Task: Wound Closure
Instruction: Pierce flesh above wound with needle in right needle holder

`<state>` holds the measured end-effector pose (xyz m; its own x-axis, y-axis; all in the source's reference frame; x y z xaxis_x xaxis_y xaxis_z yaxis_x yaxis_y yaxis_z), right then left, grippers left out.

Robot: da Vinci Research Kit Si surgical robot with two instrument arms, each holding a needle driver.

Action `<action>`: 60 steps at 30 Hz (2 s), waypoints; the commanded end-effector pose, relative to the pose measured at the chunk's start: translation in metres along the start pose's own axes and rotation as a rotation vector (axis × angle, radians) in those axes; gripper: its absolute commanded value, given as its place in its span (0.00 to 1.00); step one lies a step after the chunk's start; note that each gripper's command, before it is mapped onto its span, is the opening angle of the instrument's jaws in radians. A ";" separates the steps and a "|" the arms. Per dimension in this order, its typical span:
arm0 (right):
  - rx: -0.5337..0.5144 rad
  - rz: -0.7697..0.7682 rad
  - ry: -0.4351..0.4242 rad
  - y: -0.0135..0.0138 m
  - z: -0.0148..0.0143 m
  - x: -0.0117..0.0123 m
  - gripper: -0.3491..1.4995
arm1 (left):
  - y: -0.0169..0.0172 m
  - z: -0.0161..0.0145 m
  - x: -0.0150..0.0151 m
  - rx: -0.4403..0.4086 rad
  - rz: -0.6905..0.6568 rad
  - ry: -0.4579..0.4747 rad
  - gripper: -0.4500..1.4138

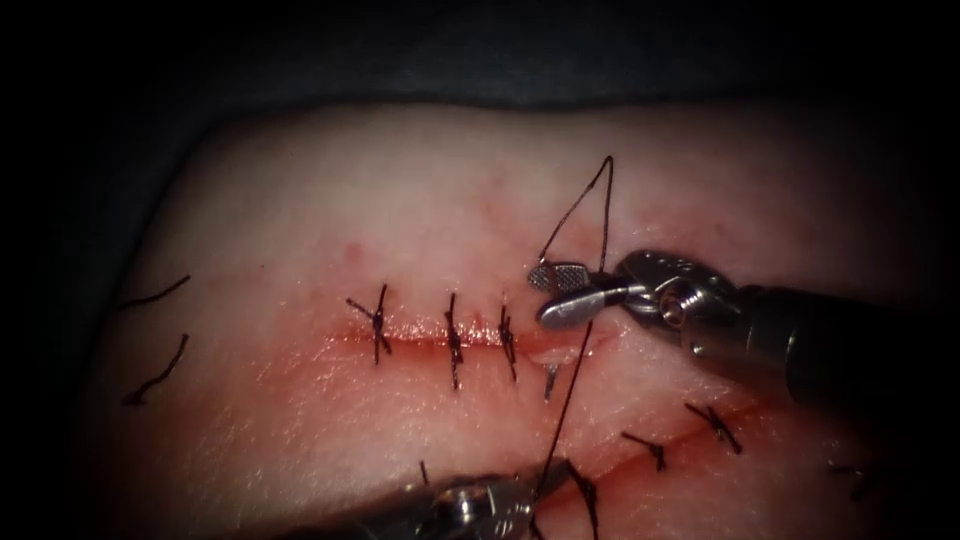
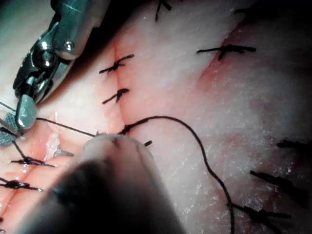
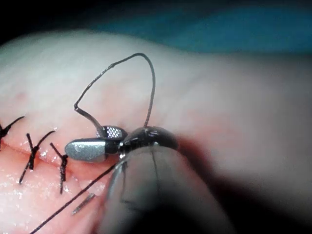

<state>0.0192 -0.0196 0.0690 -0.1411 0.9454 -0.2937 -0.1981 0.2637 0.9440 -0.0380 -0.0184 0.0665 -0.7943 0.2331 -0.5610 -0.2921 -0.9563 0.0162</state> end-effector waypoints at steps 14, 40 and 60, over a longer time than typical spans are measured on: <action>-0.338 -0.307 0.091 -0.0010 0.0010 0.0035 0.88 | -0.0001 0.0013 0.0007 0.001 0.004 0.005 0.05; -0.420 -0.040 0.007 -0.0018 0.0015 0.0033 0.00 | -0.0007 0.0029 0.0012 -0.002 0.011 0.010 0.05; -0.173 0.316 -0.173 -0.0065 0.0021 -0.0022 0.00 | -0.0039 0.0018 -0.0018 0.066 0.044 0.118 0.06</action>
<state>0.0216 -0.0237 0.0637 -0.0541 0.9970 0.0551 -0.3408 -0.0703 0.9375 -0.0357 -0.0153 0.0686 -0.7410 0.1695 -0.6497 -0.2978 -0.9502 0.0918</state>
